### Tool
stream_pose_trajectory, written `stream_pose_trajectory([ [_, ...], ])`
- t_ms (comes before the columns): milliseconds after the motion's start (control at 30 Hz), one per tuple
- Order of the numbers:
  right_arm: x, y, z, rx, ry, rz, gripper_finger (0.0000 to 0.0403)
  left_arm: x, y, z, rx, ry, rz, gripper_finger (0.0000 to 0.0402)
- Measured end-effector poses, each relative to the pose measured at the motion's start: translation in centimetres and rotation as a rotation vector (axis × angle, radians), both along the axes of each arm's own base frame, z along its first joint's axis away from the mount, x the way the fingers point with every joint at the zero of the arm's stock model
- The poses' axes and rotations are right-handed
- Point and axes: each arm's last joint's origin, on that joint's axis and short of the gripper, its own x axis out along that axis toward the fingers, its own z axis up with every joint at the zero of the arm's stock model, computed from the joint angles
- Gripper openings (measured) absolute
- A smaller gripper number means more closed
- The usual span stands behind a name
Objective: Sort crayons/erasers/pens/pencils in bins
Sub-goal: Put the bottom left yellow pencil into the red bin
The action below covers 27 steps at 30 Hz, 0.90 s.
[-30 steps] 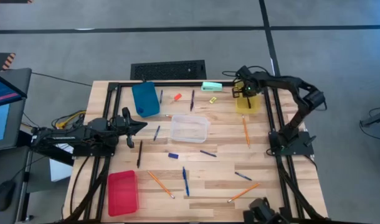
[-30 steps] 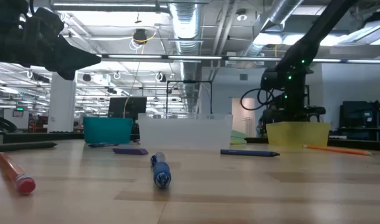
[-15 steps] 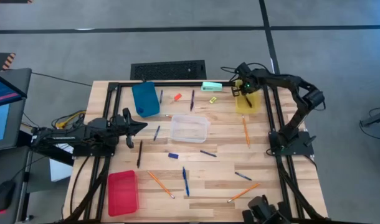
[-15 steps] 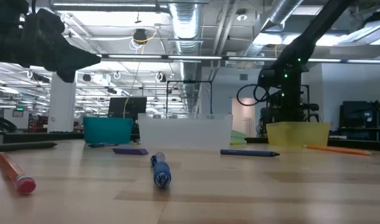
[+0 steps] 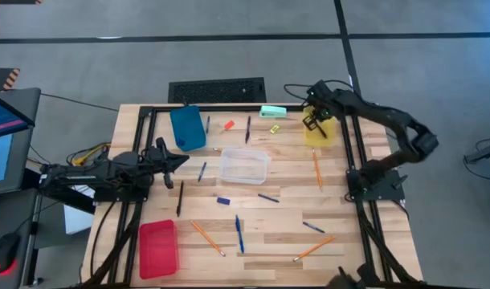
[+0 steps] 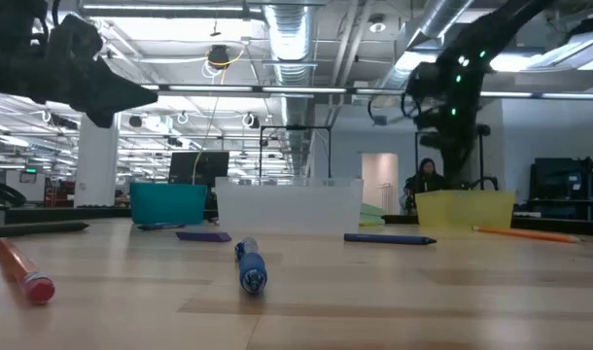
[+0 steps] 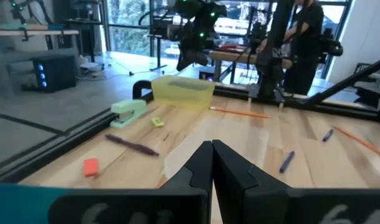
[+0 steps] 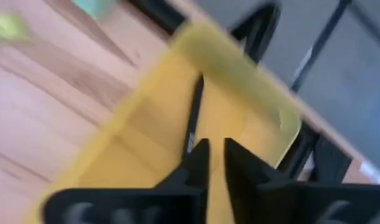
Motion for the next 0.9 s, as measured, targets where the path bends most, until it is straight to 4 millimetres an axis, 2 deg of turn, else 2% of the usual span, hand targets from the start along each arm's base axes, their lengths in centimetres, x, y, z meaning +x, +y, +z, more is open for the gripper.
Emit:
stream_pose_trajectory([
  [67,0.4,1.3,0.9,-0.074,-0.063,0.051,0.0011,0.1,0.0,0.2,0.004,0.015,-0.012,0.0],
  [167,0.9,3.2,1.4,-0.185,-0.176,0.12,0.0013,0.5,0.0,0.3,-0.003,0.075,-0.021,0.0],
  [267,1.0,4.9,1.0,-0.274,-0.273,0.18,0.0018,1.1,-0.1,0.5,-0.012,0.138,-0.052,0.0],
  [433,1.2,7.0,-0.1,-0.365,-0.393,0.266,0.0004,2.8,-0.3,1.5,0.006,0.229,-0.165,0.0],
  [667,1.3,7.9,-1.0,-0.478,-0.511,0.347,0.0006,6.4,-1.9,2.8,0.07,0.389,-0.357,0.0],
  [900,1.6,8.2,-0.9,-0.479,-0.536,0.4,0.0006,10.8,-5.6,3.0,0.167,0.657,-0.526,0.0],
])
